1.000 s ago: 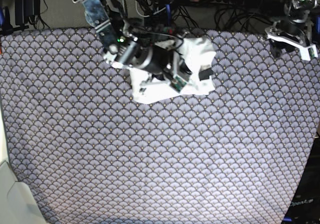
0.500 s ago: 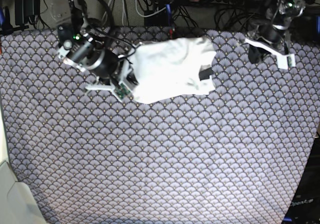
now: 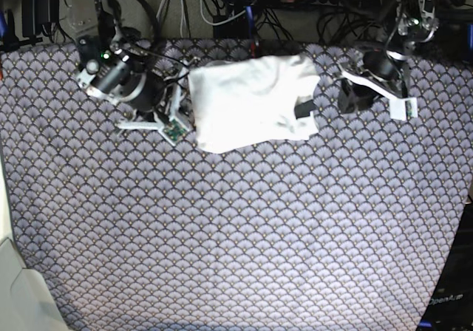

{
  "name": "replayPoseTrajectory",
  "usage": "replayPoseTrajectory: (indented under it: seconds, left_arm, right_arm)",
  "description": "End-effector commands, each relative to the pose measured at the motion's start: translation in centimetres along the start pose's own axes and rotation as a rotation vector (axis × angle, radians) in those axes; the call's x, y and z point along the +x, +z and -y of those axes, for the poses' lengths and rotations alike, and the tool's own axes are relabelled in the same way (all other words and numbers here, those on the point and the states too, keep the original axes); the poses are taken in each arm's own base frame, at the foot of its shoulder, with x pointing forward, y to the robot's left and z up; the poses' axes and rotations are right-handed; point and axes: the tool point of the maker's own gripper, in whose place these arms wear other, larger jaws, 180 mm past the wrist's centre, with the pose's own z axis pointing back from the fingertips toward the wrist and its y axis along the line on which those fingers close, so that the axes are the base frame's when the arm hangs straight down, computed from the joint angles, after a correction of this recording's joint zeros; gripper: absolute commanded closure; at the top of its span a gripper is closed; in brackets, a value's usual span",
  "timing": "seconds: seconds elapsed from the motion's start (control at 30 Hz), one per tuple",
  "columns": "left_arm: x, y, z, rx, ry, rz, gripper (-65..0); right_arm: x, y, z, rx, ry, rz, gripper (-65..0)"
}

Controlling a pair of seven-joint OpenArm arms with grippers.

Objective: Fold the T-shirt properly

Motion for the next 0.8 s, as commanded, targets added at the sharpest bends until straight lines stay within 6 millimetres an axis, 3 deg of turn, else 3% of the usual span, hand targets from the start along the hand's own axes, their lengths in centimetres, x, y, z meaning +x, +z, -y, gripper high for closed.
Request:
replayPoseTrajectory:
  seconds: [0.0, 0.2, 0.5, 0.77]
  left_arm:
    - [0.8, 0.1, 0.3, -0.013, -0.005, 0.029, -23.2]
    - [-0.3, -0.9, -0.7, 0.000, 0.024, -0.004, -23.4]
    - [1.7, -1.2, 1.5, -0.123, 0.136, 0.044, -23.5]
    - [0.9, -1.9, 3.5, -0.190, 0.109, -0.054, -23.2]
  right_arm:
    - [1.9, 0.5, -0.2, 0.008, 0.020, 0.069, 0.0]
    - [2.5, 0.4, -0.8, 0.021, 0.008, 0.089, 0.0]
    - [3.0, 0.2, -0.9, 0.025, 0.021, 0.099, 0.0]
    - [3.3, 0.2, -0.4, 0.016, 0.029, 0.101, 0.0]
